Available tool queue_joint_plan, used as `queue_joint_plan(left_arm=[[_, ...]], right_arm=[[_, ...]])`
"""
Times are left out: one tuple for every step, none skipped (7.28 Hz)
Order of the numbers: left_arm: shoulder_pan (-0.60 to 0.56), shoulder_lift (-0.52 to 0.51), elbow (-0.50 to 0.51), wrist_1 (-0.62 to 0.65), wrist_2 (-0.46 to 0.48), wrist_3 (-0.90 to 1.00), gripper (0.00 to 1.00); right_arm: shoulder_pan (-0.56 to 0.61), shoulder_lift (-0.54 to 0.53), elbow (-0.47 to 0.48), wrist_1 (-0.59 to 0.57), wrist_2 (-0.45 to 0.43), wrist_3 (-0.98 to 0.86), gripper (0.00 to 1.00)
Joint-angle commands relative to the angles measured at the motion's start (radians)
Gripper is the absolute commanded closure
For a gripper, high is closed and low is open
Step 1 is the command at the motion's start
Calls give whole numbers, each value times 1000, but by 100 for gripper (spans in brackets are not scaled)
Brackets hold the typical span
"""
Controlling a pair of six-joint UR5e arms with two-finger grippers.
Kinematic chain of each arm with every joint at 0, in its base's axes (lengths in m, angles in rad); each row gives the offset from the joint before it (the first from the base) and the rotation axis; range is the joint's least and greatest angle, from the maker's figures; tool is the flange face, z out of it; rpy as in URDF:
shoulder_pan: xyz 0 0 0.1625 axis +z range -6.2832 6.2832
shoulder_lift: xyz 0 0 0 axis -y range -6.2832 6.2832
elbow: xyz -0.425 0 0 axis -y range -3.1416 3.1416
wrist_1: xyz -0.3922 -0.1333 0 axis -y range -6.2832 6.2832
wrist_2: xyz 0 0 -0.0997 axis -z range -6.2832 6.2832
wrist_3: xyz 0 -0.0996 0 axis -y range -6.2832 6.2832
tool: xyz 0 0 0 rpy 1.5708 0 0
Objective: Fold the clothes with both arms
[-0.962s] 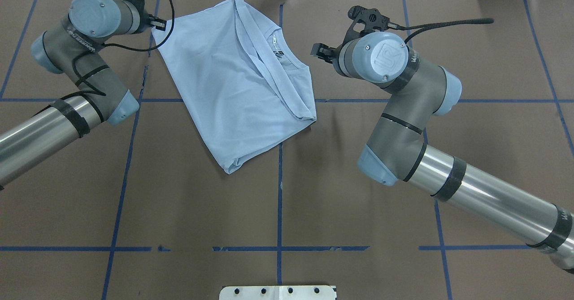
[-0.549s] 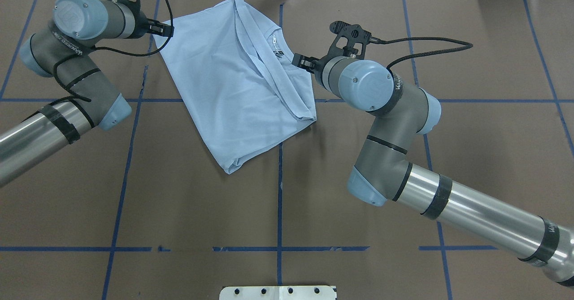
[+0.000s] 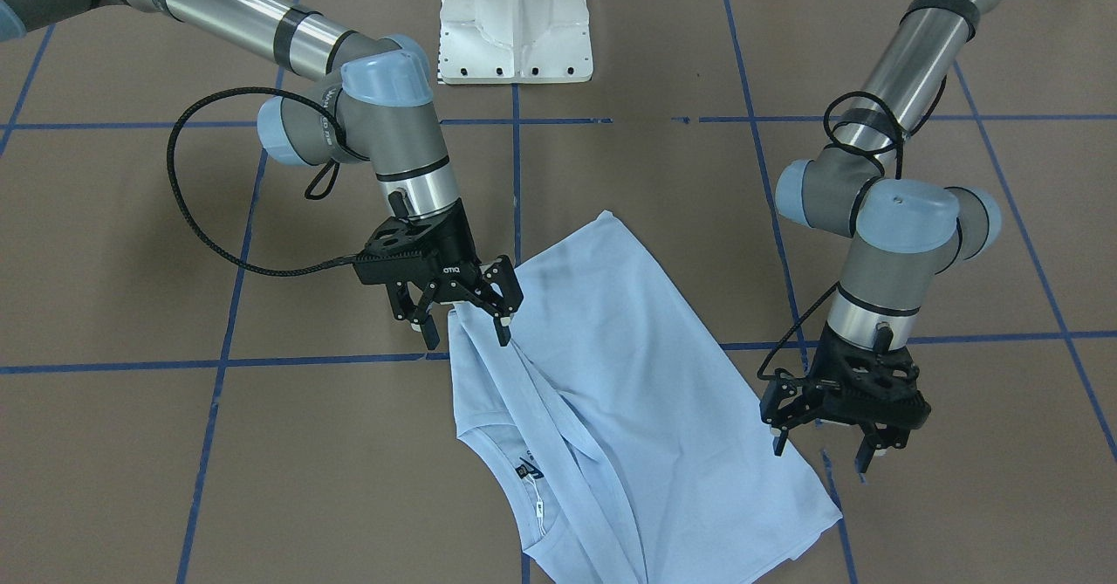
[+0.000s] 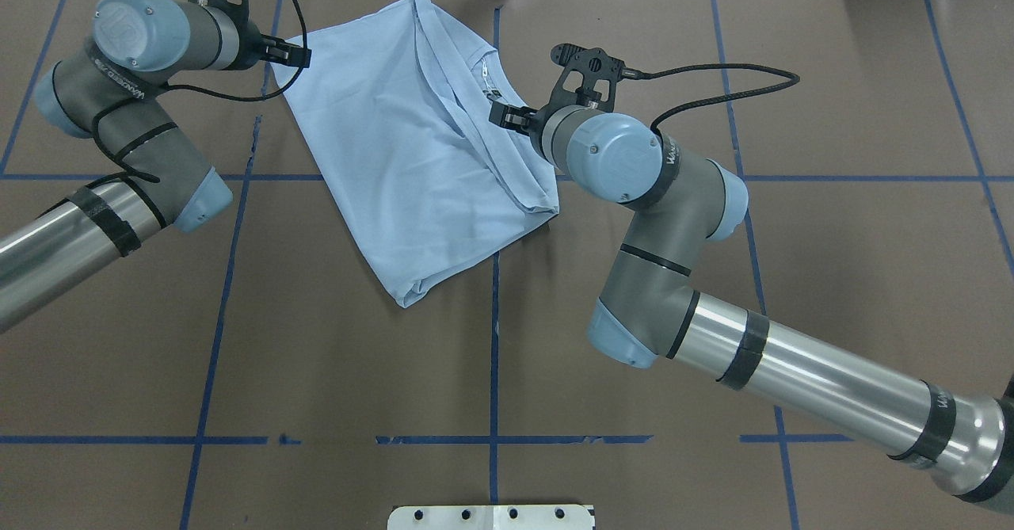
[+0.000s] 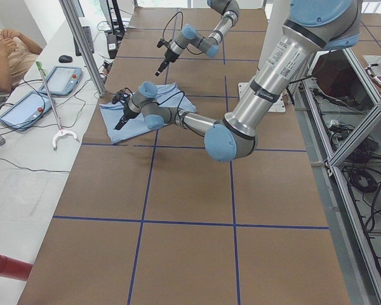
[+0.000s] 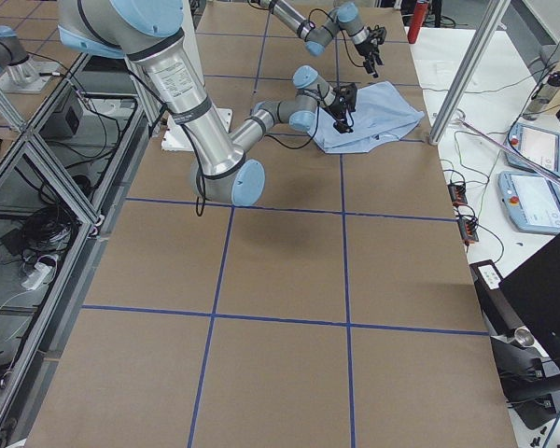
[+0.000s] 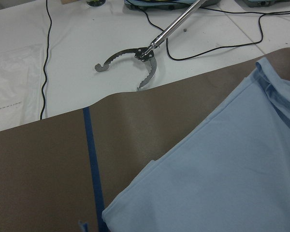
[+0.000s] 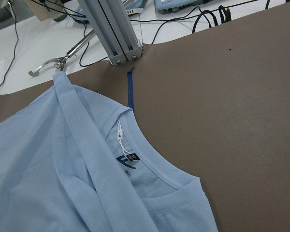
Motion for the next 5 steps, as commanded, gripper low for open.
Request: queue_joint_plan(left_arm=[[2, 16, -8, -2, -1, -21, 0], [2, 23, -23, -6, -28, -22, 0], [1, 34, -29, -9, -98, -22, 0], [-1, 37, -37, -9, -100, -24, 0], [-1, 39, -37, -9, -100, -24, 0]], right_arm=[[-2, 55, -33, -220, 10, -70, 5], [-2, 59, -87, -220, 24, -70, 27], [-3, 76, -131, -216, 24, -67, 40], [-14, 81, -149, -216, 24, -64, 51], [-21, 81, -157, -211, 24, -62, 57]])
